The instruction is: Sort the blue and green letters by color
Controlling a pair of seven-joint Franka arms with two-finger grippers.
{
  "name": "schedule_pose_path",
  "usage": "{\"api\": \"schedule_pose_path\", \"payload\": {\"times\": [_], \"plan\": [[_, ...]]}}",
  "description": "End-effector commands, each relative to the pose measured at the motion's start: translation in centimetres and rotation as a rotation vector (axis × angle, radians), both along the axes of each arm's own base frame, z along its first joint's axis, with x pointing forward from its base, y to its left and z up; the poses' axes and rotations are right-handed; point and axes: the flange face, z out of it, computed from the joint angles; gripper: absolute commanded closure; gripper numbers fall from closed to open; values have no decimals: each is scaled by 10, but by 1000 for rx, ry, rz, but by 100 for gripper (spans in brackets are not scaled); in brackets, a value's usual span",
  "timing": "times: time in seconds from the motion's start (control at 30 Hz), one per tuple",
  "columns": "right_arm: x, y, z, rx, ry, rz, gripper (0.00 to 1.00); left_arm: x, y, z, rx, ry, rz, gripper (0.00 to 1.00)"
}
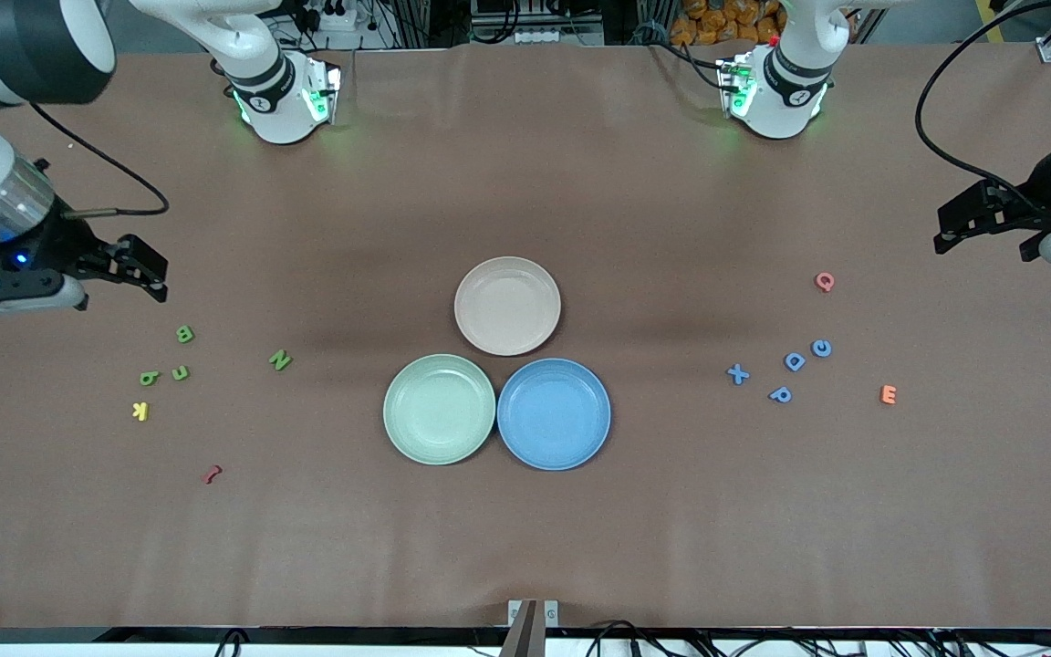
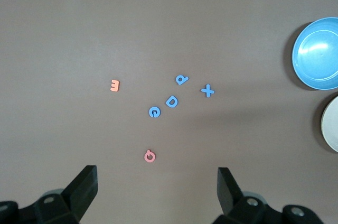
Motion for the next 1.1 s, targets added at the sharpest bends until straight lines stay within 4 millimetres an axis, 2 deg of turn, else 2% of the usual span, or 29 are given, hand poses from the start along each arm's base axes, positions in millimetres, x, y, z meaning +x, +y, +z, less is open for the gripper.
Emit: {"api": "schedule_pose_path", "payload": {"times": [0.0, 0.07, 0.23, 0.5, 0.73, 0.9, 1.07], "plan": [[-20, -19, 22, 8, 44, -35, 0, 1, -3, 3, 14, -10, 0, 0], [-26, -20, 27, 18, 49, -38, 0, 1, -3, 3, 10, -12, 0, 0], [-27, -30, 26, 23, 63, -53, 0, 1, -9, 4, 8, -14, -3, 0], [-26, -27, 22, 25, 74, -46, 0, 1, -5, 4, 6, -13, 17, 0], [-25, -25, 21, 13, 75, 79, 0, 1, -8, 4, 6, -15, 14, 0], [-25, -17, 9, 11, 106, 95, 0, 1, -10, 3, 8, -14, 13, 0], [-17, -27, -2, 14, 118, 76, 0, 4, -8, -1, 10, -6, 16, 0]]}}
